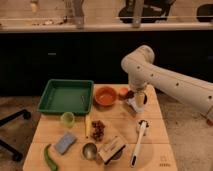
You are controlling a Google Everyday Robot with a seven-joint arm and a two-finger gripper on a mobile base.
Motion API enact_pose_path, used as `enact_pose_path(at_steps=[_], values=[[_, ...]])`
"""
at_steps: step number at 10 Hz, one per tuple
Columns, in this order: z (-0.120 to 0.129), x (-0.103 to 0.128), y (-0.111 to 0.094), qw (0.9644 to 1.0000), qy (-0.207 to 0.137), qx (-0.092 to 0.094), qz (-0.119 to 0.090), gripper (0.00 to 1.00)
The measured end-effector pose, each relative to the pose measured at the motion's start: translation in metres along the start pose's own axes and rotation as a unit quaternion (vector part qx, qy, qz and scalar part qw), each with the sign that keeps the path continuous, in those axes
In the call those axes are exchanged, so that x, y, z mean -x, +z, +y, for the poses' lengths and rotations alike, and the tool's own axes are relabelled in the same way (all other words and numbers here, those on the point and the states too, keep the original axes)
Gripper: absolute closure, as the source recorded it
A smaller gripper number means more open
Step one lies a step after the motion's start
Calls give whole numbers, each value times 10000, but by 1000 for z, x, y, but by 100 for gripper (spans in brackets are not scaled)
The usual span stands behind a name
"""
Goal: Place apple in metal cup
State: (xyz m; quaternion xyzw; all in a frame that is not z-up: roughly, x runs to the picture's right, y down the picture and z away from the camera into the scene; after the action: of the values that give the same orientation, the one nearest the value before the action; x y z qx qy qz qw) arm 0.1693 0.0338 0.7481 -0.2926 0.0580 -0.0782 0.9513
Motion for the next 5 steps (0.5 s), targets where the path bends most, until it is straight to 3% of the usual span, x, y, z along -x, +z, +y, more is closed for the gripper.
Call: enact_pose_path(at_steps=[5], values=[[-29,24,10,9999,-31,119,-110,20]])
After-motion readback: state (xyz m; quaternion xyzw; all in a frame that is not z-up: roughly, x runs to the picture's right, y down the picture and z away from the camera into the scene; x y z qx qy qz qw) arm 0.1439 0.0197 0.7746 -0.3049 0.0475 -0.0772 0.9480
